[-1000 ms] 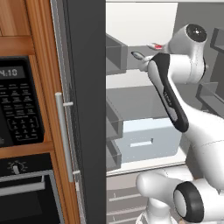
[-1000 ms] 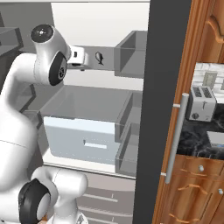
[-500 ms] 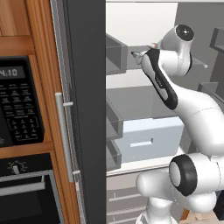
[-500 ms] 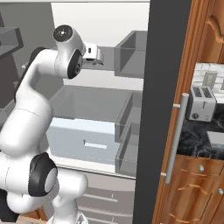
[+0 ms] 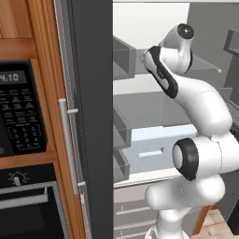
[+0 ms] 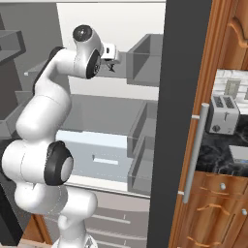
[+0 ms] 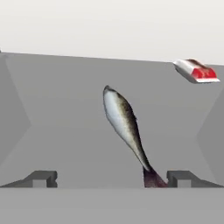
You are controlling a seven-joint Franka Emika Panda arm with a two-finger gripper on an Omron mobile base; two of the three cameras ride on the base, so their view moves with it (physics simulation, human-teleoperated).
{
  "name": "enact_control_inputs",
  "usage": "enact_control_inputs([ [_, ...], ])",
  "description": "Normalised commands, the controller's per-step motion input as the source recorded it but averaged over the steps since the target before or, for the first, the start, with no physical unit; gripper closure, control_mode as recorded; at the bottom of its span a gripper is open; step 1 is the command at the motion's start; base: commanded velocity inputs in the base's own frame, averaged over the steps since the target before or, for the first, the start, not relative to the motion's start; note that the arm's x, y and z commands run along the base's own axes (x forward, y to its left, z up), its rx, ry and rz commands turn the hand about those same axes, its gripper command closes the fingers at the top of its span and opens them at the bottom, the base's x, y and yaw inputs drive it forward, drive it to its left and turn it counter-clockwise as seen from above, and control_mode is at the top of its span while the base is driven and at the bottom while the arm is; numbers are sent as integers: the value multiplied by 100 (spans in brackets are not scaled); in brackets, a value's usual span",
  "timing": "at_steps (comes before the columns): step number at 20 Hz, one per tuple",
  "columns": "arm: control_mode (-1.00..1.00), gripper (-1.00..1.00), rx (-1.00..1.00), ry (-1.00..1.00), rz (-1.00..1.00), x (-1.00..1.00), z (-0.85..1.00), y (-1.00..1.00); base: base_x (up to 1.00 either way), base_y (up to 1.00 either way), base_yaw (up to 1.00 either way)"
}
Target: Take the fish from the fridge and place it on the digital scale on the counter by the fridge. Wait a few seconds for a reading, then move it to the plate on the dining counter.
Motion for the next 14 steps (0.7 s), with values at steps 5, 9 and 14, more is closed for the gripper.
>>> enact_control_inputs([
  [5, -100, -100, 0, 0, 0, 71, 0, -8, 0, 0, 0],
  [9, -100, -100, 0, 1, 0, 65, -11, 0, 0, 0, 0],
  [14, -100, -100, 0, 4, 0, 53, -20, 0, 0, 0, 0],
])
